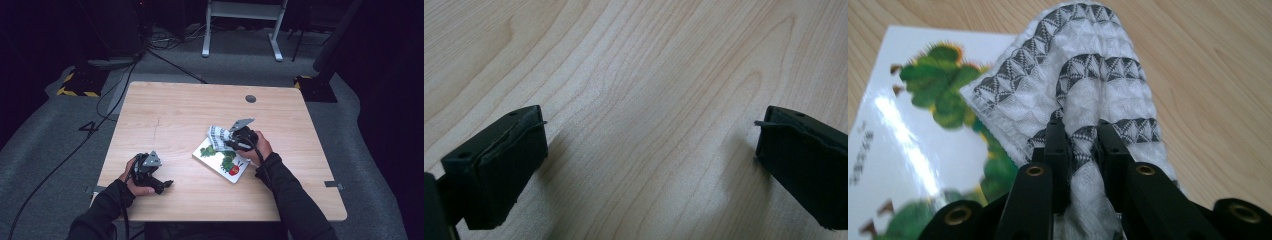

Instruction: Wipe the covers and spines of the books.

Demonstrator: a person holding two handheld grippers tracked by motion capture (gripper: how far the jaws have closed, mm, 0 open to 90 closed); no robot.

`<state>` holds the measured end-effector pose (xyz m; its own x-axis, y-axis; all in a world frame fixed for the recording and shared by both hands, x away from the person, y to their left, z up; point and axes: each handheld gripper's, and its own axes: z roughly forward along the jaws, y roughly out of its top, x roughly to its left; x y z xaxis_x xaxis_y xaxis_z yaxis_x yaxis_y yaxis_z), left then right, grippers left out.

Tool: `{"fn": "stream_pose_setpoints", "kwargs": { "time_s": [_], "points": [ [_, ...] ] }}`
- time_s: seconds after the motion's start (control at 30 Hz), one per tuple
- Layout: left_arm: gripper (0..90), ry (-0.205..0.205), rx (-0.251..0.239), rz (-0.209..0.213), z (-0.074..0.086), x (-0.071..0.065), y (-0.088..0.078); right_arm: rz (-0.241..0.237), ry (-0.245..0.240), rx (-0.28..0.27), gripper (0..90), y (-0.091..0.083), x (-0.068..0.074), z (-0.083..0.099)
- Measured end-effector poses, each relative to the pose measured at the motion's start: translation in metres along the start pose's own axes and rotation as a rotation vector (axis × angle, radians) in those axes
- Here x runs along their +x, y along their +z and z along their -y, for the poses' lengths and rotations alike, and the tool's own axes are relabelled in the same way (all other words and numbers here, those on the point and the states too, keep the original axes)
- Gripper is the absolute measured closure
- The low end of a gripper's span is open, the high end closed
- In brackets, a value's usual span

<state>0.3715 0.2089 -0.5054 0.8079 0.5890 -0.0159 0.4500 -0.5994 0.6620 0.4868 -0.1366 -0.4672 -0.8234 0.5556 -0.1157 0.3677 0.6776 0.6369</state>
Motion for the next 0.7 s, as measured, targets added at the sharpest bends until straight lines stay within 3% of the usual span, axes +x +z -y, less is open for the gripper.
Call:
{"fn": "stream_pose_setpoints", "kwargs": {
  "time_s": [0.07,0.1,0.2,0.27,0.43,0.57,0.7],
  "points": [
    [0.5,0.002,0.000,0.000,0.000,0.000,0.000,0.001,-0.033,-0.006,79.5,0.007,0.009,-0.011],
    [0.5,0.001,-0.001,0.001,0.000,0.000,0.000,-0.001,-0.073,-0.019,79.5,0.010,0.017,-0.016],
    [0.5,0.003,0.000,0.002,0.000,0.000,0.000,-0.072,-0.156,-0.038,79.5,0.011,0.038,-0.025],
    [0.5,0.003,0.001,0.002,0.000,0.000,0.000,-0.106,-0.205,-0.024,79.4,0.012,0.051,-0.024],
    [0.6,0.002,0.002,0.002,0.000,0.000,0.000,-0.189,-0.255,-0.017,79.3,-0.004,0.071,-0.007],
    [0.6,0.001,0.001,0.002,0.000,0.000,0.000,-0.213,-0.231,-0.022,79.3,-0.019,0.072,0.014],
    [0.6,0.000,0.001,0.000,0.000,-0.001,0.000,-0.210,-0.154,-0.031,79.3,-0.045,0.058,0.051]
  ]
}}
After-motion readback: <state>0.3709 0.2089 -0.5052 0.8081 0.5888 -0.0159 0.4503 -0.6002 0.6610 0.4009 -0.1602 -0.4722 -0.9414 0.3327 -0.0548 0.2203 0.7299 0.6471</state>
